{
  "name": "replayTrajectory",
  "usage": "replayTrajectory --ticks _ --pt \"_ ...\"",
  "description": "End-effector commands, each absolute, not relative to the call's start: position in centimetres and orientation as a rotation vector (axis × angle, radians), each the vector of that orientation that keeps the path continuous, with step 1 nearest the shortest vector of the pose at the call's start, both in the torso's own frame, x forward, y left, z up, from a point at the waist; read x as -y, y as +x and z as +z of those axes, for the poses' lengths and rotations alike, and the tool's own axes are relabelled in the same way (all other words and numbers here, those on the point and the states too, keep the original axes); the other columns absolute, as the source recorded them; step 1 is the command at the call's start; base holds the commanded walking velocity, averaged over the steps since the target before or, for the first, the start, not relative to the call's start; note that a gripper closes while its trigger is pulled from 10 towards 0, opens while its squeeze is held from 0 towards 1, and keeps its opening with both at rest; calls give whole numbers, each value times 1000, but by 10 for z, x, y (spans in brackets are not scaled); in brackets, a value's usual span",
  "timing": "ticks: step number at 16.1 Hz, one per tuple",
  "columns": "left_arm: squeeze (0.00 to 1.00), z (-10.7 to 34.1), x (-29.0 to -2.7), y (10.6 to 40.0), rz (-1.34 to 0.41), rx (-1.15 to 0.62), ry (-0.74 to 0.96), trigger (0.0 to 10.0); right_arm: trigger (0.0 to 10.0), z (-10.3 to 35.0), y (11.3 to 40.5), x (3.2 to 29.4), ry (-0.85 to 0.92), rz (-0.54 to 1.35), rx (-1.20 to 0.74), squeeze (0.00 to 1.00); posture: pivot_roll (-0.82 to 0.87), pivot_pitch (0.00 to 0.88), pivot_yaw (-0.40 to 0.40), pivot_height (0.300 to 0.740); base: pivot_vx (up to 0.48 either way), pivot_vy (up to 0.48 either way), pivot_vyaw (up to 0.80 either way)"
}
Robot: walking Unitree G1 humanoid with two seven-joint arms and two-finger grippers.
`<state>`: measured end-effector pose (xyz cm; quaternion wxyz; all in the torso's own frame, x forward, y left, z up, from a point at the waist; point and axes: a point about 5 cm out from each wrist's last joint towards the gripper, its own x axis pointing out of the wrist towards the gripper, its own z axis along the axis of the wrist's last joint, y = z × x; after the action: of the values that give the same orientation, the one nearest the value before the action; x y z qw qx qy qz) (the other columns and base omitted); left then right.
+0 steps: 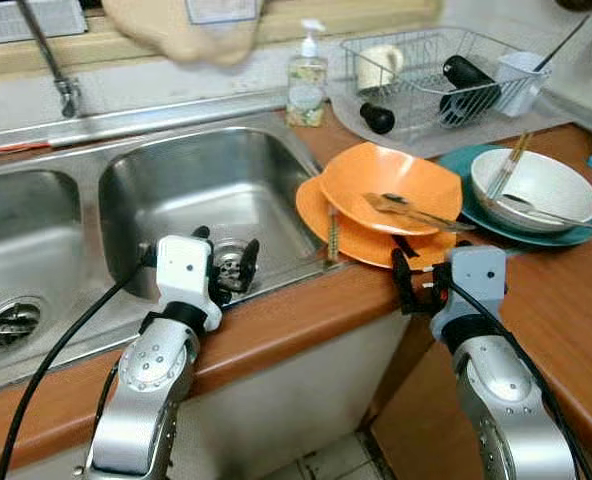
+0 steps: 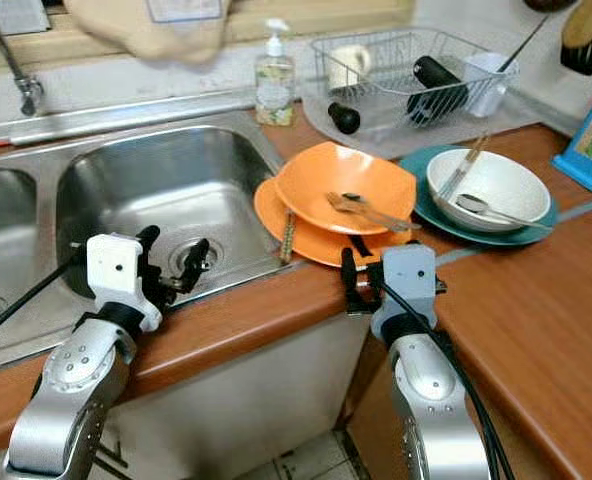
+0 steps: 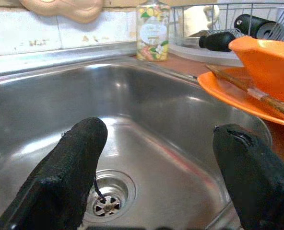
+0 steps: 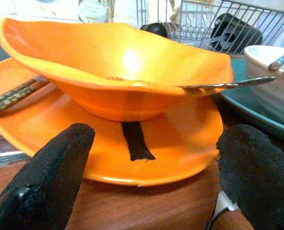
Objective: Kitchen organization
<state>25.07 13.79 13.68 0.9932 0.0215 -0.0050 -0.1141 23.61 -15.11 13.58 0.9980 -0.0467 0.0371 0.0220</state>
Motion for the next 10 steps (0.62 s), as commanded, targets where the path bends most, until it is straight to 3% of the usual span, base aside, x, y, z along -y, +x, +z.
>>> replayTrajectory --ticks 1,2,10 --pt "0 138 -137 252 -227 11 66 10000 10000 140 236 153 -85 39 -56 1000 -27 0 14 740 0 -480 0" --pt "0 137 -137 253 -223 1 82 10000 10000 140 236 153 -84 40 -54 1000 -25 0 13 740 0 -480 0" --pt "0 138 -137 257 -225 -22 16 10000 10000 142 239 150 -86 58 -50 1000 -13 0 6 740 0 0 0"
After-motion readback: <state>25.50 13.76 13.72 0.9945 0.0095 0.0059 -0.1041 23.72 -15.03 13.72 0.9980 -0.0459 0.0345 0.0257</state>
